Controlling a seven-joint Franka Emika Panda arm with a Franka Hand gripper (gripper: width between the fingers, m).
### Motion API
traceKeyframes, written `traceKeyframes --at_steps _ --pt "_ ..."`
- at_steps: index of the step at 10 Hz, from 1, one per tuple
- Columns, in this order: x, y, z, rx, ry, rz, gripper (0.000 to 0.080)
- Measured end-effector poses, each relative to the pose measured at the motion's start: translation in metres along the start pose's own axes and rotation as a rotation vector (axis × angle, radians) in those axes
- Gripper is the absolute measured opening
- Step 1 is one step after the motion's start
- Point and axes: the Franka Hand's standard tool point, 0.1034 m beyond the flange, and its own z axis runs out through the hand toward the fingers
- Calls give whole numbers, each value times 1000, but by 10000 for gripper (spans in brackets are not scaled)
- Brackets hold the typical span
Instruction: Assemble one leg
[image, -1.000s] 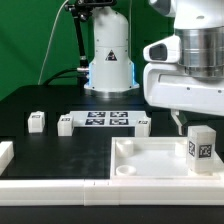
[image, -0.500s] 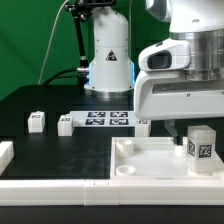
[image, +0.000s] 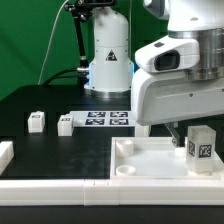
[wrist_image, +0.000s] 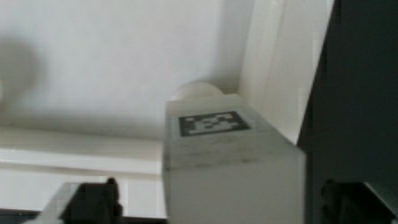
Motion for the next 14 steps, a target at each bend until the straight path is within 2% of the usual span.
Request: traceKeyframes --at_steps 1,2,3,7,9,14 --pt "0 0 0 0 0 0 392" --pt "0 1 0 -2 0 0 392" --pt "0 3 0 -3 0 1 292" --pt "0 3 0 -3 0 40 292" --pt "0 4 0 12 -4 315 292" --pt "-3 1 2 6 -3 985 293"
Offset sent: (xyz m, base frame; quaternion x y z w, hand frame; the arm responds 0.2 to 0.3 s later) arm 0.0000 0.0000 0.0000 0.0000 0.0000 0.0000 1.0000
